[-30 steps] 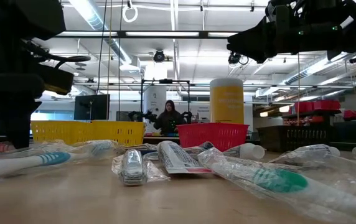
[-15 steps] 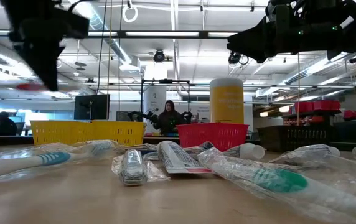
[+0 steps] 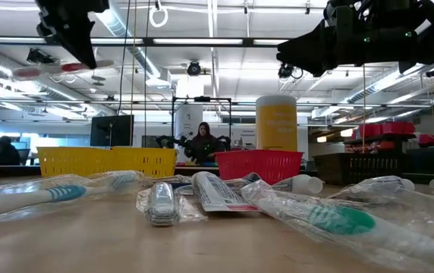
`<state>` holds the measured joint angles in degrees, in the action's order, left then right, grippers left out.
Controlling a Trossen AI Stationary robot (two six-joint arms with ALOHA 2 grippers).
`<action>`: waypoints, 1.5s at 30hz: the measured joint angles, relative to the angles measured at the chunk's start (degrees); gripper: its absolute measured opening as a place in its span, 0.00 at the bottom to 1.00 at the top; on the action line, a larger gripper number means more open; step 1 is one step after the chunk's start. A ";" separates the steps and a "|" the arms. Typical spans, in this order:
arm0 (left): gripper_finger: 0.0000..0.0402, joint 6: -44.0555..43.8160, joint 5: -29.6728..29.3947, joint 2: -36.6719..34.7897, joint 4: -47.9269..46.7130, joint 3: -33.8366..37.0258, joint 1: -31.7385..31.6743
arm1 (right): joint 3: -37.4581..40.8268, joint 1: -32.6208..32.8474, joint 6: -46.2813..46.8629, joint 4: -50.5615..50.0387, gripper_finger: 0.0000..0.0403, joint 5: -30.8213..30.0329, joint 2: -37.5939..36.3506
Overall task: Pick & Place Travel size toiletries
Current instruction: Put the red toothbrush into the left yellow bin
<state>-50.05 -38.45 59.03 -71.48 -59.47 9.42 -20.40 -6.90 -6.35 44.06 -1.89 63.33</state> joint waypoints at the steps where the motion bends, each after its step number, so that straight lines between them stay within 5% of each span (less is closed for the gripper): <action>1: 0.06 1.37 -0.70 -1.74 1.68 1.49 -1.55 | 0.00 -0.06 -0.02 0.01 0.51 -0.04 0.00; 6: 0.06 14.98 0.16 -7.13 18.15 10.66 -8.96 | 0.00 -0.60 0.04 0.35 0.49 -0.01 0.00; 20: 0.06 37.11 16.90 -8.09 49.89 30.62 -33.76 | 0.00 -0.92 3.10 -0.49 0.54 0.02 0.00; 31: 0.06 36.87 23.13 -8.04 51.46 34.52 -40.82 | 0.00 -0.92 3.10 -0.58 0.50 0.02 0.00; 45: 0.13 32.60 21.74 -7.71 49.70 35.16 -42.59 | 0.00 -0.92 3.13 -1.38 0.54 0.04 0.00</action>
<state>-17.45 -16.71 51.32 -21.78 -24.32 -33.17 -20.40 -7.81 -3.22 42.69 -1.85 63.33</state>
